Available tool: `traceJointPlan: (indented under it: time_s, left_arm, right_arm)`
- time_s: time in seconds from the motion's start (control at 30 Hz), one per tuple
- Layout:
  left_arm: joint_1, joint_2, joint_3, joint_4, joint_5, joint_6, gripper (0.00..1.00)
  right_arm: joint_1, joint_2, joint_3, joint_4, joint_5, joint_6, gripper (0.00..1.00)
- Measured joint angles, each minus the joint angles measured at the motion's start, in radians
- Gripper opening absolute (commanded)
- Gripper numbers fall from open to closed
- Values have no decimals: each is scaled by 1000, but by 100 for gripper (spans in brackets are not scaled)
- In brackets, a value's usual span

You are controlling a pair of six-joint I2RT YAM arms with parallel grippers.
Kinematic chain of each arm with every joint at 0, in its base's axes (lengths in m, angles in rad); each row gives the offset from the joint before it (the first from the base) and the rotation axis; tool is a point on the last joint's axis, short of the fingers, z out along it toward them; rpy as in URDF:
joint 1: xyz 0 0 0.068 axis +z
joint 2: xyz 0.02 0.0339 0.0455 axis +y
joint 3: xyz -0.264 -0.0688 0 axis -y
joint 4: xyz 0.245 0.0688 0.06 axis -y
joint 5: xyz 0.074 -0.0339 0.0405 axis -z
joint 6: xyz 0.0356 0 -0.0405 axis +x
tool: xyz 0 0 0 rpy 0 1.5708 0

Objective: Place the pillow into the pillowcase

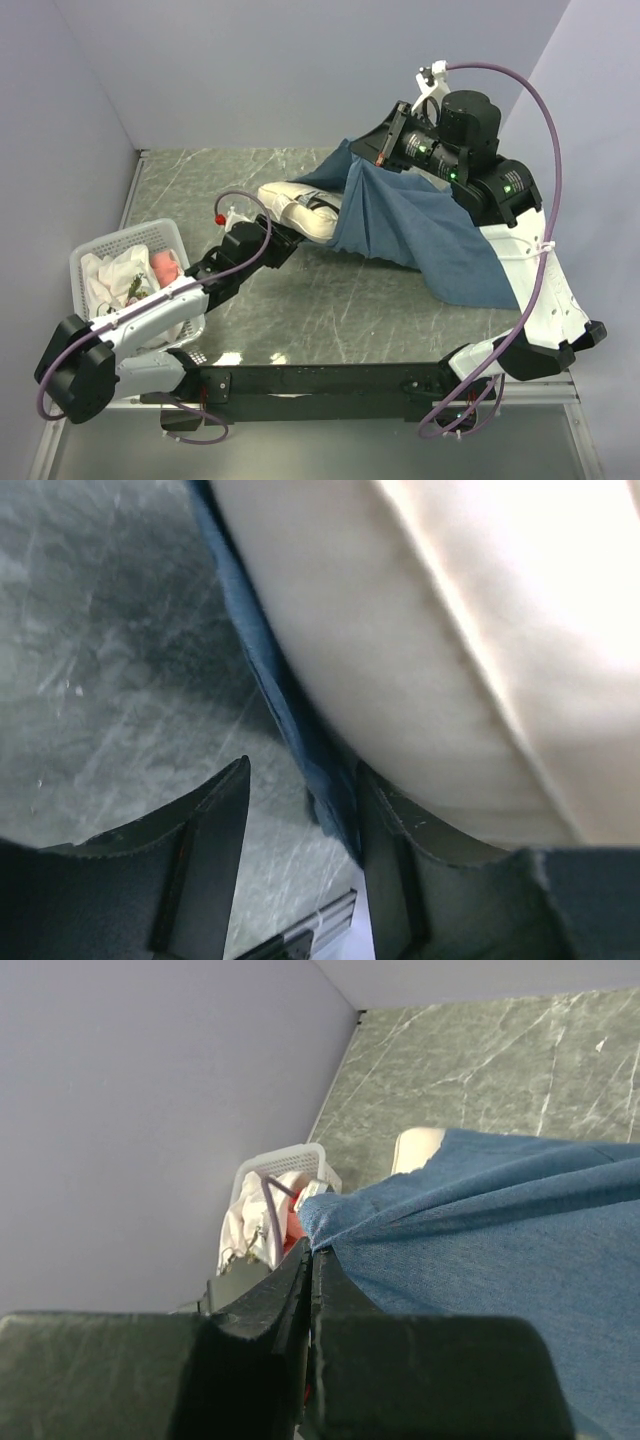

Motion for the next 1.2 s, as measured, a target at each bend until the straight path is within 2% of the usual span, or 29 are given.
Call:
traceJointPlan:
  time_s: [0.03, 0.07, 0.13, 0.27, 0.33, 0.43, 0.47, 0.6, 0.73, 0.87, 1.07, 1.2]
  left_arm:
    - [11, 14, 7, 0, 5, 3, 44]
    - [21, 28, 17, 0, 12, 5, 26]
    - [41, 71, 60, -7, 30, 20, 1]
    - [81, 128, 187, -63, 67, 105, 1]
    - [124, 136, 317, -169, 92, 196, 1]
    - [185, 159, 576, -320, 110, 346, 1]
    - [204, 183, 715, -374, 121, 402, 1]
    - [237, 254, 1117, -473, 175, 552, 1]
    - [244, 307, 1363, -503, 274, 620, 1]
    - [253, 394, 1506, -516, 343, 632, 1]
    - [254, 507, 1521, -516, 422, 616, 1]
    - [295, 566, 1572, -535, 465, 584, 1]
  right_arm:
    - [5, 0, 0, -1, 3, -3, 4]
    - [7, 0, 0, -3, 5, -5, 4]
    - [11, 1, 0, -6, 10, -8, 4]
    - [11, 28, 35, -26, 19, -27, 6]
    - [-3, 56, 76, -35, 23, -41, 6]
    - [-61, 72, 92, -32, -5, -43, 6]
    - [-85, 73, 92, -32, -19, -41, 6]
    - [-201, 73, 92, -12, -75, -16, 6]
    - [-259, 73, 84, 44, -149, 50, 5]
    - [-251, 100, 127, 47, -193, 68, 4]
    - [-455, 104, 140, 101, -340, 200, 4]
    - [-428, 112, 220, 106, -354, 215, 5]
